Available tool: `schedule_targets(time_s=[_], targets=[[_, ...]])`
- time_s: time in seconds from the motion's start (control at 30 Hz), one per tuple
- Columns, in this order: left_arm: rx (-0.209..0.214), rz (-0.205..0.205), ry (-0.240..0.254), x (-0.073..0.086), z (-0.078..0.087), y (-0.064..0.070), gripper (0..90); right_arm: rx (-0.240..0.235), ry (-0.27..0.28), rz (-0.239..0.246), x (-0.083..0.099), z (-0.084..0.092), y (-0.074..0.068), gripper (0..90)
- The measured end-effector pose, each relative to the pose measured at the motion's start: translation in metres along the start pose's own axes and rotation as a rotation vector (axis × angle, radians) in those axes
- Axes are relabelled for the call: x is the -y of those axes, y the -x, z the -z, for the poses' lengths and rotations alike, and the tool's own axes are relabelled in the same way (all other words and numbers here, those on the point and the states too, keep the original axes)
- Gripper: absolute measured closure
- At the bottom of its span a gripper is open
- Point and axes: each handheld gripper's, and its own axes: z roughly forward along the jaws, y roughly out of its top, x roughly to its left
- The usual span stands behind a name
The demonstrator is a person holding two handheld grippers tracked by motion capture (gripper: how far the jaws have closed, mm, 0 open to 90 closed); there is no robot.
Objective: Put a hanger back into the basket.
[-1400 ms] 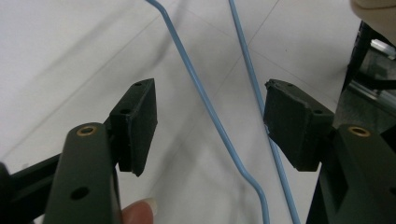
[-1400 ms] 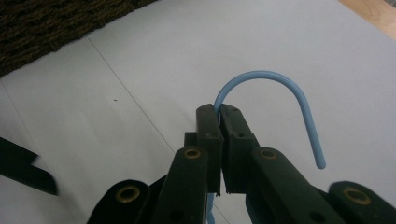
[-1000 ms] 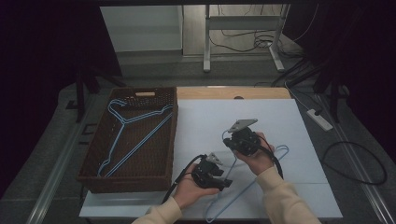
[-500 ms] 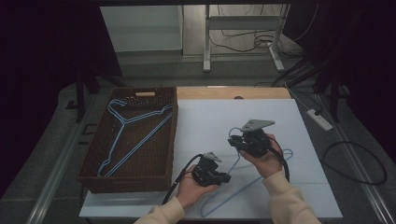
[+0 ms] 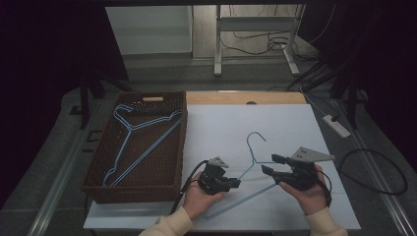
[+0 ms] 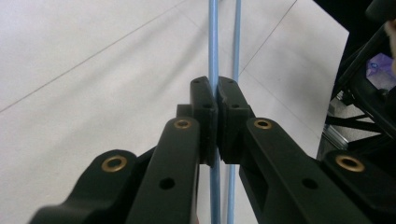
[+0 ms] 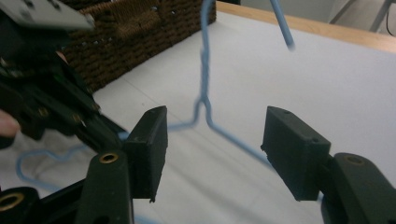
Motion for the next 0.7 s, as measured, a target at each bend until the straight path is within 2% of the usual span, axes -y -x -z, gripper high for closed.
schedule_targets(time_s=[0.1, 0.27, 0.5, 0.7], targets=[[-0.005, -0.011, 0.013, 0.000, 0.005, 0.002, 87.0, -0.008, 0.011, -0.021, 0.009, 0.007, 0.004, 38.8], [0.002, 0.006, 0.059, -0.002, 0.017, 0.003, 87.0, -0.009, 0.044, -0.029, 0.018, 0.017, 0.007, 35.6], [0.002, 0.012, 0.110, -0.004, 0.033, 0.004, 87.1, 0.014, 0.067, -0.031, 0.028, 0.028, 0.010, 35.2], [-0.002, 0.015, 0.161, -0.009, 0.050, 0.005, 87.1, 0.036, 0.074, -0.065, 0.039, 0.037, 0.017, 35.2]])
